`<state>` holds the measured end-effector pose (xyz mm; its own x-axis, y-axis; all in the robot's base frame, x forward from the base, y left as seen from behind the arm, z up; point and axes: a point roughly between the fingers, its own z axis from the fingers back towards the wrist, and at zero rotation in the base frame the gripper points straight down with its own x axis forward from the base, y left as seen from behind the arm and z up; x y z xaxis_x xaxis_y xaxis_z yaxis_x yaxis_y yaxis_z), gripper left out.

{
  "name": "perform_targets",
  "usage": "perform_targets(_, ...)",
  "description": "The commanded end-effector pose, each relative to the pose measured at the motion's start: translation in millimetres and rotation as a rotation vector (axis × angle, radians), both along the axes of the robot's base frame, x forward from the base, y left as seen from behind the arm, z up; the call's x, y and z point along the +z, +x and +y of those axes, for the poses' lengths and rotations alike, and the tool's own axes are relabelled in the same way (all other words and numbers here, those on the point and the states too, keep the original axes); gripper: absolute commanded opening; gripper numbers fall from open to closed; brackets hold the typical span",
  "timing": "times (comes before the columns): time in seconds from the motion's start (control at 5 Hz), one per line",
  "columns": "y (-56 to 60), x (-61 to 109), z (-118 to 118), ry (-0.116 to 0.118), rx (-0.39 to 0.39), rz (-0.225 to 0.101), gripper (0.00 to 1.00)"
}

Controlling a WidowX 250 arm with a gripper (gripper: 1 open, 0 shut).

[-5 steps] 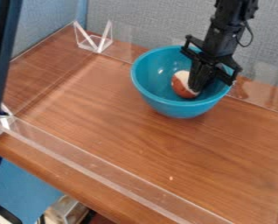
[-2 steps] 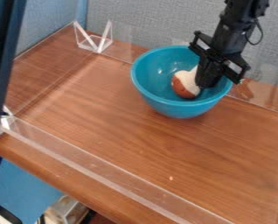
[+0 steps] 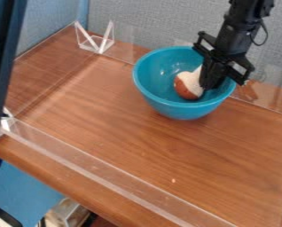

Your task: Remove the mushroom from inside the blue bowl and put it on the table

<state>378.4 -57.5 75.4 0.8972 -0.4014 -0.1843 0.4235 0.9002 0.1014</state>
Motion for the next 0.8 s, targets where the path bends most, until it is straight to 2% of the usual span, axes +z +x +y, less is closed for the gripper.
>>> perform_targets(0.0,4.3,28.9,-10,-0.023,-0.047,-0.085,0.00)
perform_targets(0.2,3.4,29.1,-11,-0.026,-0.053,-0.085,0.00)
perform_targets(0.6,-11.9,77.7,-5,0.004,-0.021,-0.154,0.00)
